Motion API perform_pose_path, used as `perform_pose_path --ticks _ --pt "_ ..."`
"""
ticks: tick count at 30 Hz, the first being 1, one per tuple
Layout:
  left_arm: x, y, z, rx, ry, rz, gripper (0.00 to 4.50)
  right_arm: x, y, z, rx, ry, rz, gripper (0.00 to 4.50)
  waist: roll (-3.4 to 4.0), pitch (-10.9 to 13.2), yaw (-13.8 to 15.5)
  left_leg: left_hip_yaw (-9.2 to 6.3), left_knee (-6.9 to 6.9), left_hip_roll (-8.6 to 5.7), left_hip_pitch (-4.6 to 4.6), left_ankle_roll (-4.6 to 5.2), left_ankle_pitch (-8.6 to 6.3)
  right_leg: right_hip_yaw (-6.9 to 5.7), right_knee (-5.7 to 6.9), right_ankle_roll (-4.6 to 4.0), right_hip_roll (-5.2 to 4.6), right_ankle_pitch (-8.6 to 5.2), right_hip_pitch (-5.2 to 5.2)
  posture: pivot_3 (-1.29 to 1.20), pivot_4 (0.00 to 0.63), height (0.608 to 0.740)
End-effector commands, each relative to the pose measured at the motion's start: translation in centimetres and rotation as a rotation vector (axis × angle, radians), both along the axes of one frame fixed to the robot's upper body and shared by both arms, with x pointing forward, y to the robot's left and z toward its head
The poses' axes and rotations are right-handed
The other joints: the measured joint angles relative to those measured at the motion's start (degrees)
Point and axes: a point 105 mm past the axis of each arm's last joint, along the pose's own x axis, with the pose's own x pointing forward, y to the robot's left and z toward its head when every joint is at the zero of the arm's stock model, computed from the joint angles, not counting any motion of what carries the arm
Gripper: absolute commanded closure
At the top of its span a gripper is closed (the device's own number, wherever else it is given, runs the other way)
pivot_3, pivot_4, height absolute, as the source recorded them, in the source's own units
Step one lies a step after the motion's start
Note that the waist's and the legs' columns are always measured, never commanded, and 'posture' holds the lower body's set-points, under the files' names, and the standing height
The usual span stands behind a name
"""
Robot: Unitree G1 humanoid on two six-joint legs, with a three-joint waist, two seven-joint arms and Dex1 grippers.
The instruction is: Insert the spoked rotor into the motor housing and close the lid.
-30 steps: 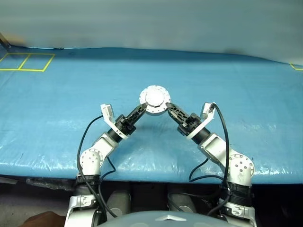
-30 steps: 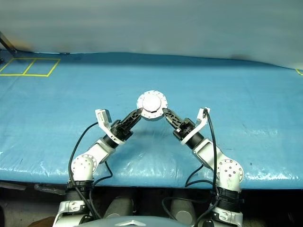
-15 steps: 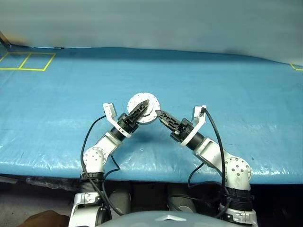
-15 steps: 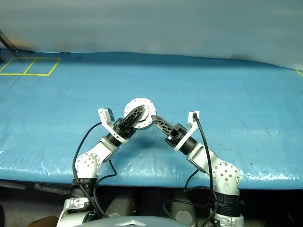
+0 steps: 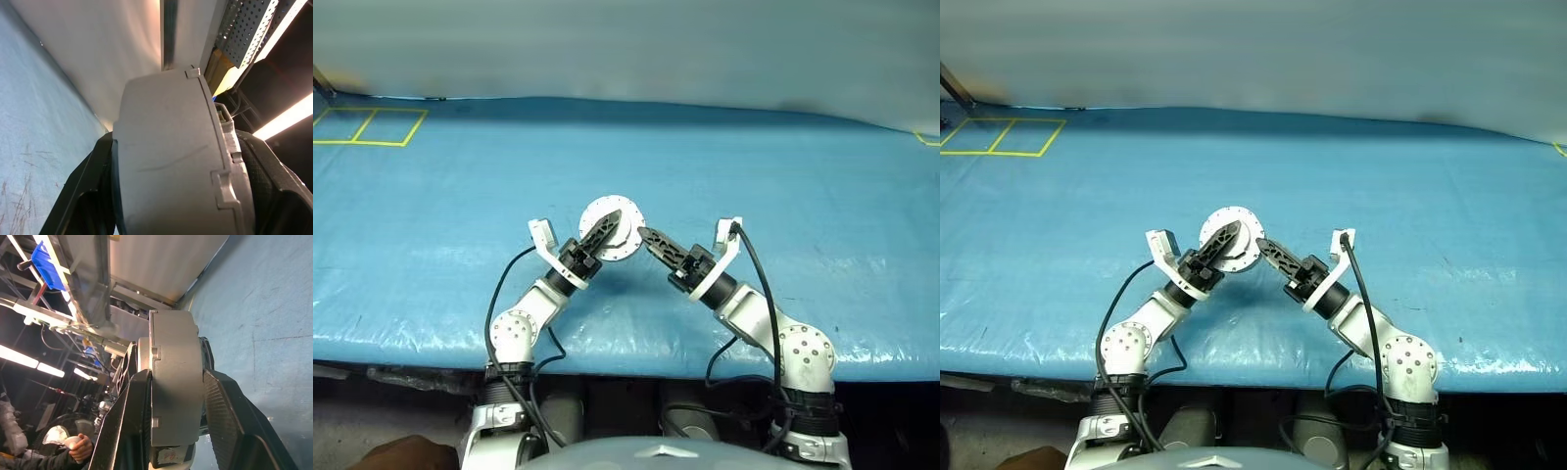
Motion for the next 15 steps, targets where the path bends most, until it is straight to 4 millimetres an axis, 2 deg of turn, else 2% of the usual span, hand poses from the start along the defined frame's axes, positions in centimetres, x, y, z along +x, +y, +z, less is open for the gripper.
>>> perform_pose_path --ticks 1,3,8,12,15 --pt "0.3 0.4 -0.3 0.045 0.013 0.064 1.78 0.2 -0.1 2.5 0.011 -0.138 -0.027 2.27 0.00 0.0 0.1 0.00 0.00 0.00 0.00 0.00 0.00 0.00 0.00 0.00 0.00 0.00 0.01 0.00 0.150 0.740" --pt "0.7 0.8 -0.6 0.048 0.033 0.098 1.78 0.9 -0.4 2.4 -0.035 -0.155 -0.091 1.61 -0.01 0.0 0.0 0.00 0.01 0.00 -0.01 0.00 0.00 0.00 0.00 0.01 0.00 0.00 0.00 0.00 0.150 0.740" --pt "2.5 2.1 -0.8 0.061 0.074 0.213 1.78 2.3 -1.6 1.5 -0.148 -0.189 -0.206 1.61 -0.04 0.0 0.1 0.01 0.01 0.01 0.00 0.00 0.00 0.00 0.01 0.02 0.01 0.03 -0.03 0.00 0.150 0.740" --pt "5.8 4.3 -1.4 0.102 0.150 0.395 1.78 2.5 -2.2 0.2 -0.294 -0.250 -0.236 1.61 -0.09 0.1 0.9 0.00 0.05 -0.03 -0.07 -0.01 0.00 0.00 -0.03 0.12 0.00 0.09 -0.03 0.00 0.150 0.740" --pt "7.6 5.7 -1.4 0.116 0.175 0.487 1.78 2.5 -2.4 -0.4 -0.314 -0.249 -0.233 1.61 -0.14 0.1 0.8 0.00 0.11 -0.05 -0.10 -0.01 0.01 0.01 -0.08 0.21 0.01 0.17 0.00 0.00 0.150 0.740"
